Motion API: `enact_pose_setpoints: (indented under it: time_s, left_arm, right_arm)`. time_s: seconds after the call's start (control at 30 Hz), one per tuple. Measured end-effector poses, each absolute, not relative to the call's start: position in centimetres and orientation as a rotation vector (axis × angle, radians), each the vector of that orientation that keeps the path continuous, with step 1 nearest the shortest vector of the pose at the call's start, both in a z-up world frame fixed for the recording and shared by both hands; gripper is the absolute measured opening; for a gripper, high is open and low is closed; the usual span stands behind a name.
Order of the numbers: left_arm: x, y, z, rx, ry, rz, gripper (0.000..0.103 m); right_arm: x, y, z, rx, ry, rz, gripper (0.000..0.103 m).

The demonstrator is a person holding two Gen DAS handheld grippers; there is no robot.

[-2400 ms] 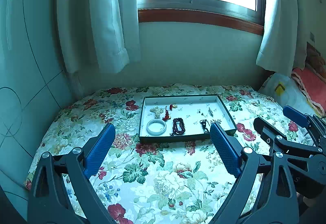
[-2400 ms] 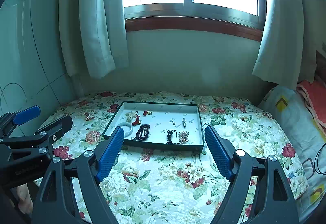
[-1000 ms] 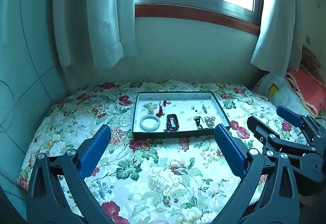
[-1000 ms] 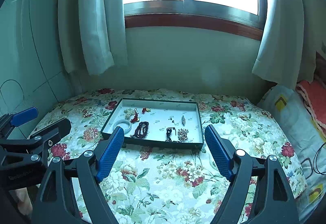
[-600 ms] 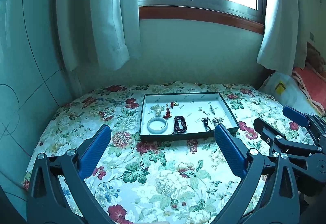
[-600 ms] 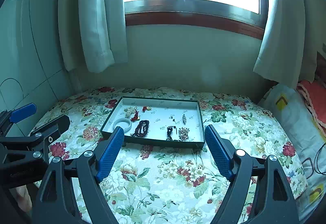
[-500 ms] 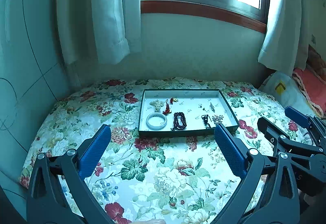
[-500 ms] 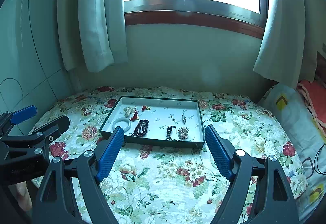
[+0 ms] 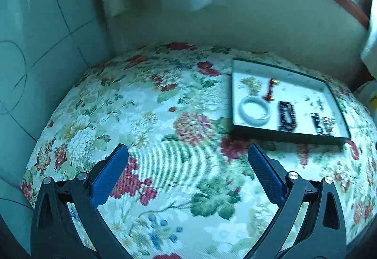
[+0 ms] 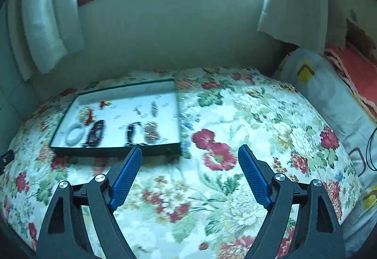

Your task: Organize jewelry

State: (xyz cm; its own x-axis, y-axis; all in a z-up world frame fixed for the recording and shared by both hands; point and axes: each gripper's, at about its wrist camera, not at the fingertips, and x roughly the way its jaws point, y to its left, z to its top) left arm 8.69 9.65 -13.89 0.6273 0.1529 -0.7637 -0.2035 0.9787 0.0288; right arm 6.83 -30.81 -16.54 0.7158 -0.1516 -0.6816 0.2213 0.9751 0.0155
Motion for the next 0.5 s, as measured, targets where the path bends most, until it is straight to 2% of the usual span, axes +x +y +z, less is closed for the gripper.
enact_pose_setpoints:
  time_s: [0.37, 0.4, 0.5]
  left_arm:
    - [14.3, 24.7, -21.6, -0.218, 0.962, 0.587, 0.101]
    - [14.5, 25.4, -21.9, -0.225, 0.968, 0.606, 0.101]
    - [14.5, 26.7, -22.5, -0.262, 0.939, 0.614, 0.101]
  right_arm:
    - [13.9, -43.5, -24.2, 0.246, 0.846, -0.508, 0.082]
    - [14.3, -44.1, -24.5, 0.262, 0.860, -0.509, 0.086]
    - [15.1, -44.7, -24.7, 0.272, 0.861, -0.527, 0.088]
